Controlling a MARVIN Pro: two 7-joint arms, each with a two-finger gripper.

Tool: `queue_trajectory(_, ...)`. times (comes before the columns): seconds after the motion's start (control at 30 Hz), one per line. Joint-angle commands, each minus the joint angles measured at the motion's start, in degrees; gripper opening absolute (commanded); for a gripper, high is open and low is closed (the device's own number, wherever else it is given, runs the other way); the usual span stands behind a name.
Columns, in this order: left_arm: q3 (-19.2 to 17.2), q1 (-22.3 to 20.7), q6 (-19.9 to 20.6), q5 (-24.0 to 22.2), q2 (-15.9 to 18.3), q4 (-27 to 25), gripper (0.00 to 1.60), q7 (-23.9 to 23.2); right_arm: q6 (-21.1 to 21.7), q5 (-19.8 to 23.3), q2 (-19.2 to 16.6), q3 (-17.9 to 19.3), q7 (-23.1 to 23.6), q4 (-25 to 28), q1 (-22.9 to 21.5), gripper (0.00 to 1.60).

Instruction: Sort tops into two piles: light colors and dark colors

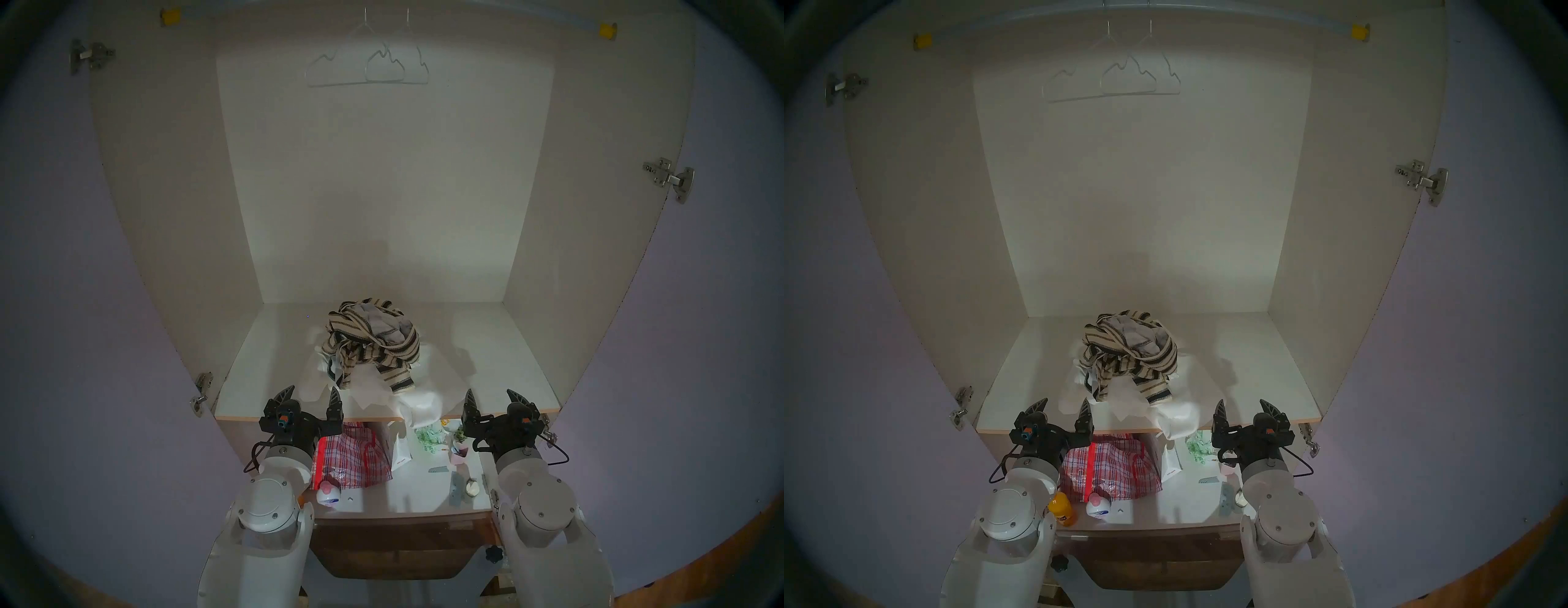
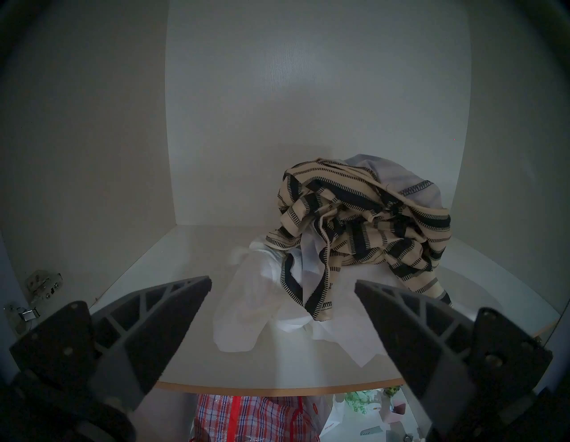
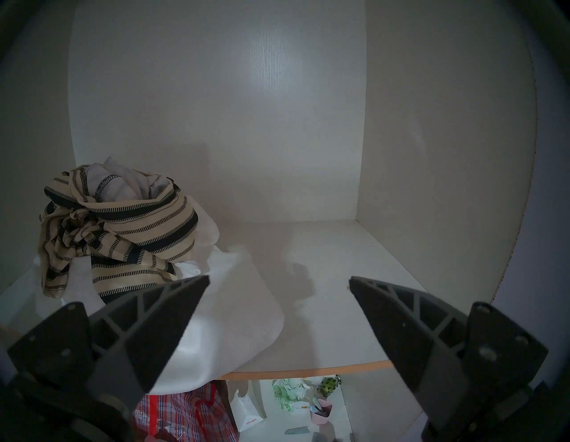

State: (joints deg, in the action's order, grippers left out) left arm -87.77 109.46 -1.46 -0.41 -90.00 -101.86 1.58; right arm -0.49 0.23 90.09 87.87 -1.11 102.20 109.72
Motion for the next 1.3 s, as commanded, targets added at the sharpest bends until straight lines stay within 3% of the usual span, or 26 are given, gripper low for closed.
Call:
queue_trajectory(0.0,0.1,-0.3,-0.1,-0.1,0.1,-1.4,1.60,-0.2,-0.2,0.1,0.0,0.0,0.0,1.3,-0.4,1.60)
queue_trajectory(1.27,0.1,-0.3,-0.1,-0.1,0.1,-1.4,1.60,-0.2,-0.2,0.1,0.0,0.0,0.0,1.3,-0.4,1.60)
